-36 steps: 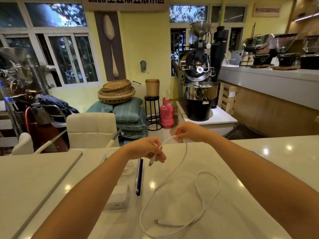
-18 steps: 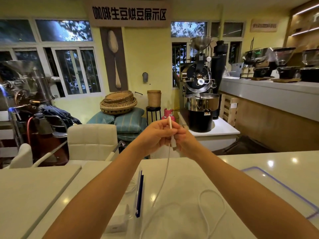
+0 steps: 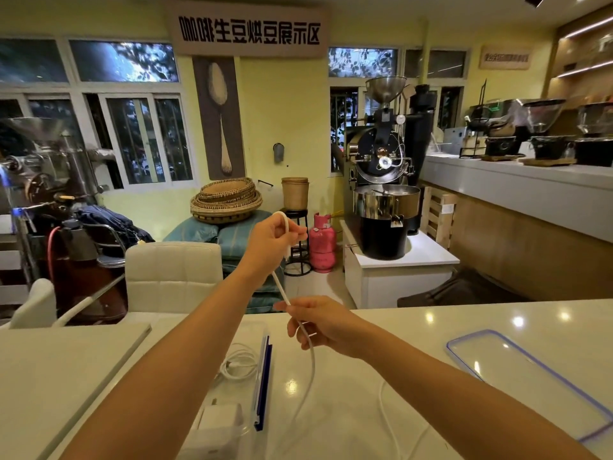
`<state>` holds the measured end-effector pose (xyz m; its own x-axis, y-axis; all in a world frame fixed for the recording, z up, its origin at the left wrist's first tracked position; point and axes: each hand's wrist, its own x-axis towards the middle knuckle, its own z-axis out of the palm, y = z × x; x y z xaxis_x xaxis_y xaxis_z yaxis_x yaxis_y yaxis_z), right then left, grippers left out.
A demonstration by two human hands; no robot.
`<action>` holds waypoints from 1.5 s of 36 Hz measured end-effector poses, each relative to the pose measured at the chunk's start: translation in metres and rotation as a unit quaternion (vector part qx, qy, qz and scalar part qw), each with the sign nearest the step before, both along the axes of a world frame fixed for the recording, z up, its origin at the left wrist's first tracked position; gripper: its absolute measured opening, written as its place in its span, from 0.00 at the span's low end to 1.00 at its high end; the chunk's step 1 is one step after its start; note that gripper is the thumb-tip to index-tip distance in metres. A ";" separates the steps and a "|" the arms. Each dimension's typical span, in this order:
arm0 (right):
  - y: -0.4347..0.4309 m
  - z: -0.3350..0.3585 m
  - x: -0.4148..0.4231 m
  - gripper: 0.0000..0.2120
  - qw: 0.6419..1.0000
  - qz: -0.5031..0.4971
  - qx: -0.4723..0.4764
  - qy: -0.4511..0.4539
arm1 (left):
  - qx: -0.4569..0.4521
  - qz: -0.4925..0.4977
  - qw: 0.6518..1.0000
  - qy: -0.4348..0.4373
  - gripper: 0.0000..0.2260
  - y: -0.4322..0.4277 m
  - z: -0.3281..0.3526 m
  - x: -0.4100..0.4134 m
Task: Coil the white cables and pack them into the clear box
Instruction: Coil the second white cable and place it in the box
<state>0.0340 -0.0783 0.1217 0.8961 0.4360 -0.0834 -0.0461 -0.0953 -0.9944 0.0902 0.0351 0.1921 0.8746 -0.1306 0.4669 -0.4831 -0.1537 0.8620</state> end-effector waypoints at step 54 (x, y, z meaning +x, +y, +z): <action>-0.024 0.036 0.055 0.17 0.976 -0.097 0.193 -0.016 | -0.141 -0.201 0.960 0.137 0.08 -0.026 -0.021 -0.036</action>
<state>0.0887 -0.1028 0.1578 0.9645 0.2508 0.0829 0.0056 0.2944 -0.9557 0.0542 0.0089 0.1714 0.8752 -0.3855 0.2921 -0.2030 0.2554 0.9453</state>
